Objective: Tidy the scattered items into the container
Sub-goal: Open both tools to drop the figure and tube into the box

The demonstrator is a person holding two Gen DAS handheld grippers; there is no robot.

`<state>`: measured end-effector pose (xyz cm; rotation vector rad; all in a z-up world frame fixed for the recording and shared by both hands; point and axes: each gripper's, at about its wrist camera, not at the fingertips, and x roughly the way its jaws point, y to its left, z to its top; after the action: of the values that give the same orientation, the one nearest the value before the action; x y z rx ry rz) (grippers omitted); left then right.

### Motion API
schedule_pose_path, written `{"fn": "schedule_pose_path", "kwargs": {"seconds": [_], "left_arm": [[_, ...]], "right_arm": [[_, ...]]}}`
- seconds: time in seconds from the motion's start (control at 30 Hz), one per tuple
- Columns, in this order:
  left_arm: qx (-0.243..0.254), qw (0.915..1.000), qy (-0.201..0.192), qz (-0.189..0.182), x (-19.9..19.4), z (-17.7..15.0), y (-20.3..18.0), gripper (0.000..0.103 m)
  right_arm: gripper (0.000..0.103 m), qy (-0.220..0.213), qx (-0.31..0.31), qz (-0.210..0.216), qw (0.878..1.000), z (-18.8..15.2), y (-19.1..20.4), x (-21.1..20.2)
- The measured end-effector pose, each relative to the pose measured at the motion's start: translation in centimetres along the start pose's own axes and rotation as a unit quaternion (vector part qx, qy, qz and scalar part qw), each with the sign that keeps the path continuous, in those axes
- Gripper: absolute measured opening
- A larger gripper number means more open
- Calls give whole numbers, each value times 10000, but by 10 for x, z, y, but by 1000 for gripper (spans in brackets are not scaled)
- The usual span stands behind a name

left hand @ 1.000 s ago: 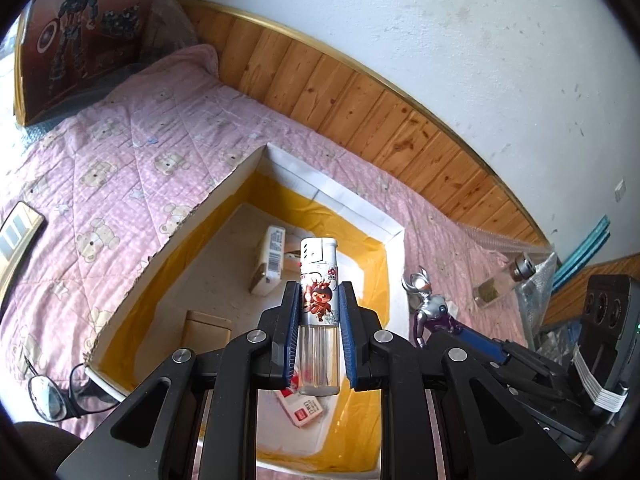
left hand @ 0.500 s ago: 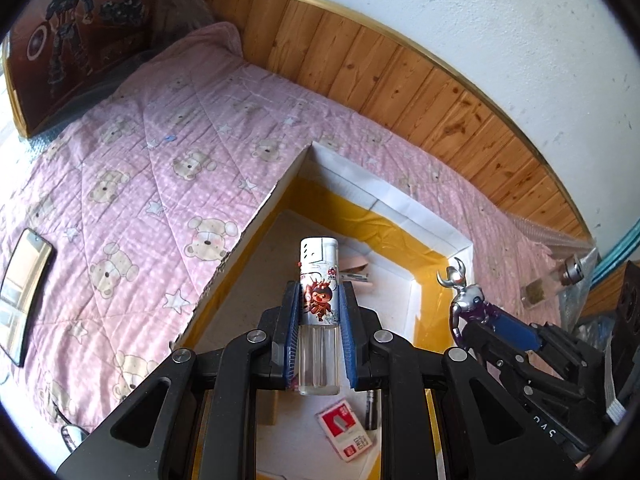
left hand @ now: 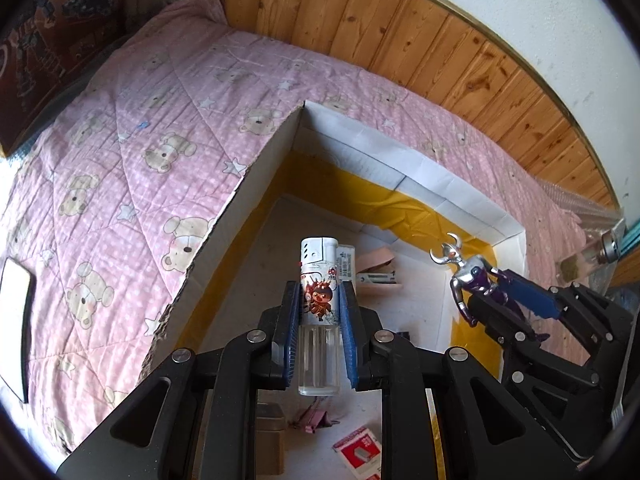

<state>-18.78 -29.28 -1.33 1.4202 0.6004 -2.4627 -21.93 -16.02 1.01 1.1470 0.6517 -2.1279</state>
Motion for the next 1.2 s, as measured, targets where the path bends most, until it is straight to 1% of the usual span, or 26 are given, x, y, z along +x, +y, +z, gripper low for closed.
{"fn": "schedule_pose_path", "kwargs": {"seconds": [0.07,0.1,0.2,0.4,0.67,1.07,1.13,1.2], "left_arm": [[136,9998,-69,131,1,-1,-4,33],[187,9995,-107,222,0,-2,-5,34],[259,9991,-160,302,-4,-5,-7,38],[254,9991,-173,308,-15,-13,-9,38],[357,9987,-261,243,-43,-29,-25,39],[419,9986,-302,131,-77,-62,-43,39],[423,9986,-316,101,-84,-69,-45,39],[416,9986,-330,61,-91,-76,-47,39]], "right_arm": [[35,26,2,-117,9999,1,-2,5],[35,20,22,-134,9999,0,-4,6],[35,-3,138,-73,9999,-3,-8,5],[35,-108,200,17,9997,-13,-7,-15],[35,-275,258,188,9991,-23,-2,-44],[35,-426,404,465,9972,-43,1,-75],[35,-452,435,588,9963,-48,1,-80],[35,-500,462,797,9945,-54,2,-86]]}}
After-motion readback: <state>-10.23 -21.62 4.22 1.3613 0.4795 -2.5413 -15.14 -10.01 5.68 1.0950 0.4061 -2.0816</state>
